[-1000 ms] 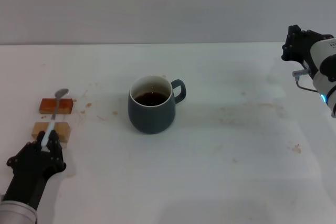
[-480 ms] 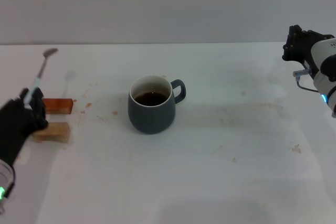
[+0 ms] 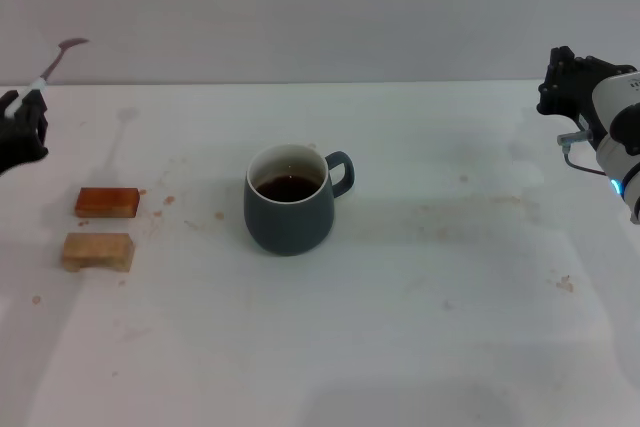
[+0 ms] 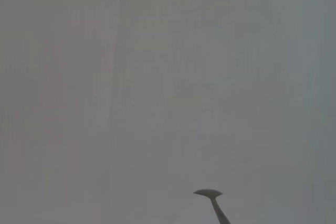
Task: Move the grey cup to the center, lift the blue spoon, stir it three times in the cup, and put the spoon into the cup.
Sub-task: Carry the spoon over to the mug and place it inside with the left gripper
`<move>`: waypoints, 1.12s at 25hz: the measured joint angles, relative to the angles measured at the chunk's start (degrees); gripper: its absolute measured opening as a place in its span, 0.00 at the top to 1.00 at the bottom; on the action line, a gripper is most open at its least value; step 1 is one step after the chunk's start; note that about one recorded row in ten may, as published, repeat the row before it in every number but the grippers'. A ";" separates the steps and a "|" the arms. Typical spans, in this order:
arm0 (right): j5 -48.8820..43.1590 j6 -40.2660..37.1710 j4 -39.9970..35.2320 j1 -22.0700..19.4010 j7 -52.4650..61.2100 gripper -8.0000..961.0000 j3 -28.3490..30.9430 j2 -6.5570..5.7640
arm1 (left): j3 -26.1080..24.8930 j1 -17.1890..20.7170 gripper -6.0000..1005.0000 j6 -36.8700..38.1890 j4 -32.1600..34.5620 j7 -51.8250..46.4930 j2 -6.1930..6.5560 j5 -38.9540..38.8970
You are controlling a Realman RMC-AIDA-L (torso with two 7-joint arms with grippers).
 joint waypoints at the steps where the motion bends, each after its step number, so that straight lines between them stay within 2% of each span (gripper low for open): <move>1: 0.02 0.00 0.08 -0.02 0.00 0.96 0.00 0.00 | -1.52 -0.25 0.82 -3.21 1.61 0.03 -0.06 0.28; 6: 0.05 -0.03 0.11 -0.09 0.00 0.96 0.56 0.03 | -8.73 -1.71 0.82 -19.08 9.53 0.71 -0.49 0.27; 8: 0.05 -0.07 0.03 -0.05 0.00 0.96 0.62 0.03 | -11.27 -2.40 0.82 -25.05 12.27 2.11 -1.26 -0.01; 11: 0.05 -0.11 -0.01 -0.04 0.00 0.96 0.66 0.03 | -16.81 -4.67 0.82 -35.61 15.50 5.84 -3.93 -0.26; 14: 0.05 -0.12 0.00 0.01 0.00 0.96 0.69 0.03 | -23.74 -8.53 0.82 -46.89 17.16 11.46 -6.89 -2.66; 19: 0.05 -0.07 0.06 0.04 0.00 0.96 0.71 -0.05 | -31.81 -13.10 0.82 -60.06 18.45 17.12 -7.01 -11.13; 25: 0.05 0.26 0.17 0.06 0.00 0.96 0.71 -0.06 | -38.12 -19.86 0.82 -76.16 21.93 18.41 -6.95 -11.78; 28: 0.05 0.27 0.26 0.08 0.00 0.96 0.71 -0.06 | -40.21 -23.09 0.82 -81.51 22.18 18.94 -6.93 -11.51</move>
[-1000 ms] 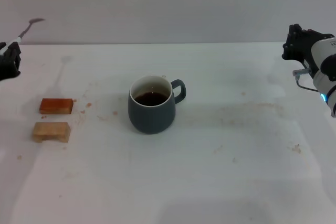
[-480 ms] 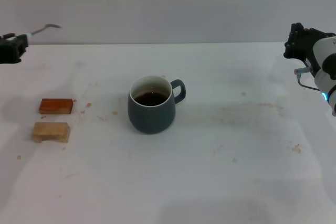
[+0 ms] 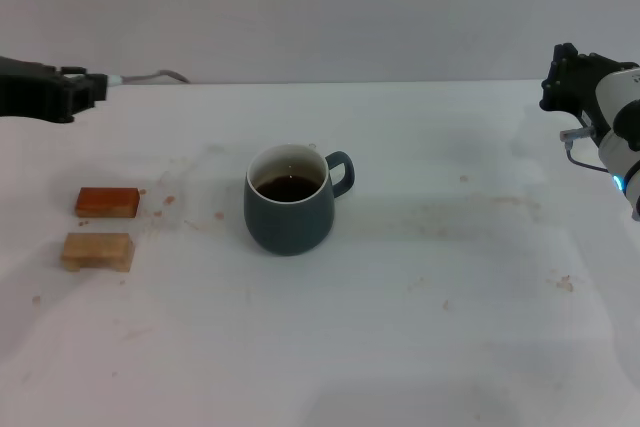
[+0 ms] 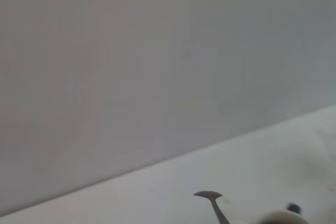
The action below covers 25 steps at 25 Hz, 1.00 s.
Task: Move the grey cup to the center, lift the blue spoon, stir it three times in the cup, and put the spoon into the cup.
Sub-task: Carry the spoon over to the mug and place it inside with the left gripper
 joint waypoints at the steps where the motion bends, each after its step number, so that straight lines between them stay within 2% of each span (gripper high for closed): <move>1: 0.00 0.01 0.01 0.00 0.00 0.96 0.00 0.00 | -0.28 -0.95 0.82 -1.55 0.01 0.18 0.01 0.08; 5: 0.00 0.04 0.02 -0.04 0.00 0.96 0.00 0.02 | -0.58 -5.12 0.82 -7.81 0.04 0.81 0.05 0.28; 11: -0.01 0.06 0.13 -0.11 0.00 0.96 -0.14 0.10 | -0.02 -9.56 0.82 -13.07 -0.06 1.46 0.00 1.43; 18: -0.01 0.06 0.74 -0.52 0.00 0.96 -0.50 0.18 | 0.68 -13.41 0.82 -15.08 -1.84 2.28 -0.01 3.07; 25: -0.01 0.06 1.16 -1.00 0.00 0.96 -0.62 0.26 | 2.56 -18.31 0.82 -15.87 -7.87 3.40 -0.01 7.04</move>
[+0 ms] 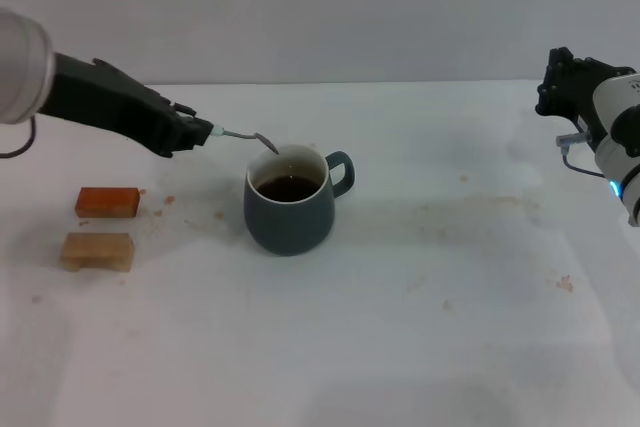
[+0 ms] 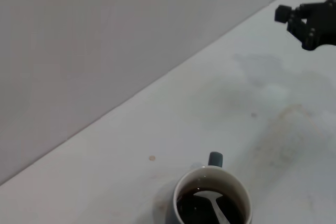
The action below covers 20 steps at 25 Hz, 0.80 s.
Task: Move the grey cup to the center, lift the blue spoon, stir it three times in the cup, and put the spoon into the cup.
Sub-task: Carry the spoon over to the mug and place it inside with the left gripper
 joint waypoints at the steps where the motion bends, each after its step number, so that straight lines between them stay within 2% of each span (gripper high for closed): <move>1: 0.00 0.00 0.12 -0.14 0.00 0.96 0.00 0.00 | 0.24 -0.65 0.82 -0.01 -0.76 0.15 -0.02 0.29; 4: 0.00 0.00 0.38 -0.45 0.00 0.96 0.00 0.00 | 0.58 -1.27 0.82 -0.03 -1.52 0.23 -0.01 0.46; 5: 0.00 0.00 0.40 -0.46 0.00 0.96 0.00 0.00 | 1.47 -2.86 0.82 -0.09 -3.58 0.89 0.02 0.67; 10: -0.11 0.00 0.83 -0.90 0.00 0.96 0.01 0.00 | 2.32 -5.55 0.82 -0.09 -7.66 2.43 -0.12 2.49; 20: -0.19 0.02 1.46 -1.47 0.00 0.96 -0.06 0.00 | 1.96 -9.27 0.82 -0.38 -14.91 6.61 0.01 4.28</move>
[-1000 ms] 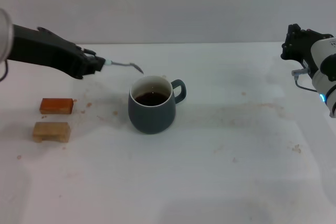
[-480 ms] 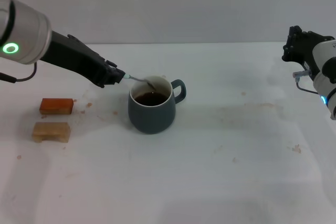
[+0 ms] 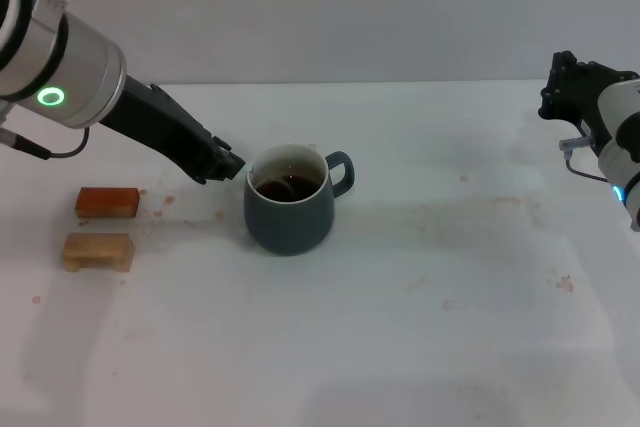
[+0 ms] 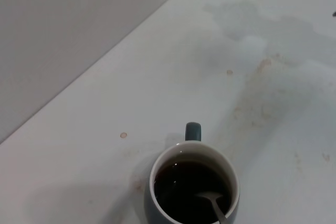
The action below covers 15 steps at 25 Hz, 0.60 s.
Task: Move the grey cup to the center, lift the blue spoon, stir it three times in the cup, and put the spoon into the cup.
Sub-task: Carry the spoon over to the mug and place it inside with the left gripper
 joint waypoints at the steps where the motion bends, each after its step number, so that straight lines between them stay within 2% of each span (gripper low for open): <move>1: 0.00 0.03 0.25 -0.17 0.00 0.96 -0.01 0.00 | -0.07 -0.23 0.82 0.02 -0.53 0.51 -0.02 0.14; 7: -0.12 0.73 2.56 -1.85 0.00 0.96 -0.05 0.00 | -0.17 -1.19 0.82 0.83 -4.11 3.71 -0.14 0.50; 15: -0.15 1.45 3.14 -2.12 -1.43 0.96 -0.12 0.14 | -0.06 -2.76 0.82 2.46 -8.46 6.34 -0.27 0.42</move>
